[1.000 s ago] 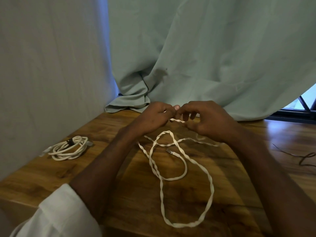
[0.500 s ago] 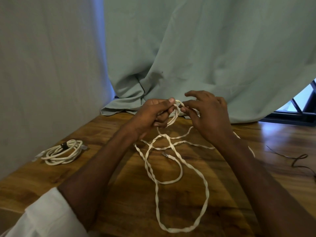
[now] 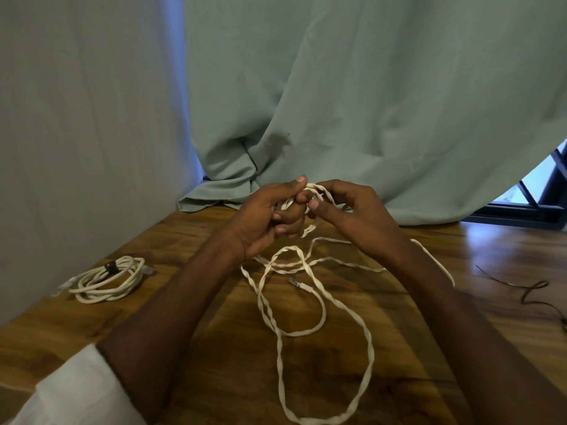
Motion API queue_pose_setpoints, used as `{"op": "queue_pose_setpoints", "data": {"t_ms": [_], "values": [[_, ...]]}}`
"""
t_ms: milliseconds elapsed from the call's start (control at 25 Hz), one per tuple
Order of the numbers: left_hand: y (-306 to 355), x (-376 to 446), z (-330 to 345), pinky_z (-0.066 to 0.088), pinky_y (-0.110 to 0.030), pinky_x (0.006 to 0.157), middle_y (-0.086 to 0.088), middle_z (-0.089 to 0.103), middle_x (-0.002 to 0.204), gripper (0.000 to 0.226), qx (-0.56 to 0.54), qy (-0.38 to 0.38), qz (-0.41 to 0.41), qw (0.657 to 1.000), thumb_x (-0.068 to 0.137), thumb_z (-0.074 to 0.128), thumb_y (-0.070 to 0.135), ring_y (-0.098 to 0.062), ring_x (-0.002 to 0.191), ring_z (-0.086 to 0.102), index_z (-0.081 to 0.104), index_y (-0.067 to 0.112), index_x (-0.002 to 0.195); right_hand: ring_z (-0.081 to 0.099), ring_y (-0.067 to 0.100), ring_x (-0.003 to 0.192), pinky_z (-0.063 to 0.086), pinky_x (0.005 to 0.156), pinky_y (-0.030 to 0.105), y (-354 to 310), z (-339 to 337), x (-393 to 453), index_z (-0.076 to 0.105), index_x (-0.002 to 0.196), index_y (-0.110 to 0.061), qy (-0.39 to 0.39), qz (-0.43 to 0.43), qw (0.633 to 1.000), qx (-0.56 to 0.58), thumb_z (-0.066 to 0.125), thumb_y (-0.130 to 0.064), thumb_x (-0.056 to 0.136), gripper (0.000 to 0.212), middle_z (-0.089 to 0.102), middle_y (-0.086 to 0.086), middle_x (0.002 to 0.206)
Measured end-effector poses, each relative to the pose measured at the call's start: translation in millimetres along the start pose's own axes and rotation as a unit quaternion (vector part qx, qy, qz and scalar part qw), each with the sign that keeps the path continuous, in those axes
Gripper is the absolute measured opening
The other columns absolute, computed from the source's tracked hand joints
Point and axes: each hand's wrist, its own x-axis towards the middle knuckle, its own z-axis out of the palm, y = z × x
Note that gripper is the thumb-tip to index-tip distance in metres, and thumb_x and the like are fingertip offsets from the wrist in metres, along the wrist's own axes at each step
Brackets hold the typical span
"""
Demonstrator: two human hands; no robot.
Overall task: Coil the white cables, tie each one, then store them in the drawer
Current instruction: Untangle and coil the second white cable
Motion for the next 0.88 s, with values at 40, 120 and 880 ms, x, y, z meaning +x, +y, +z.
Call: {"op": "queue_pose_setpoints", "data": {"t_ms": [40, 120, 880], "values": [[0.4, -0.9, 1.7, 0.037, -0.029, 0.051, 0.006, 0.027, 0.044, 0.039, -0.011, -0.004, -0.005, 1.000, 0.110, 0.044, 0.036, -0.012, 0.037, 0.027, 0.052, 0.015, 0.078, 0.073, 0.006, 0.091, 0.057, 0.084, 0.030, 1.6, 0.2, -0.1, 0.076, 0.115, -0.022, 0.007, -0.005, 1.000, 0.000, 0.070, -0.025, 0.099, 0.018, 0.078, -0.009, 0.096], [1.0, -1.9, 4.6, 0.038, -0.029, 0.052, 0.005, 0.027, 0.042, 0.040, -0.020, -0.012, -0.017, 1.000, 0.109, 0.044, 0.038, -0.013, 0.037, 0.028, 0.050, 0.015, 0.078, 0.072, 0.008, 0.083, 0.057, 0.078, 0.034, 5.7, 0.4, 0.9, 0.076, 0.110, -0.022, 0.016, -0.021, 0.999, -0.036, 0.069, -0.023, 0.099, 0.013, 0.077, -0.008, 0.088], [11.7, -0.3, -9.0, 0.037, -0.027, 0.049, 0.007, 0.032, 0.039, 0.036, -0.236, 0.029, 0.062, 0.969, 0.109, 0.038, 0.033, -0.010, 0.034, 0.033, 0.047, 0.019, 0.077, 0.065, 0.014, 0.113, 0.054, 0.086, 0.019, 20.0, -2.2, 5.3, 0.075, 0.116, -0.028, 0.116, 0.092, 0.989, -0.007, 0.083, -0.001, 0.083, 0.044, 0.065, -0.003, 0.127]]}}
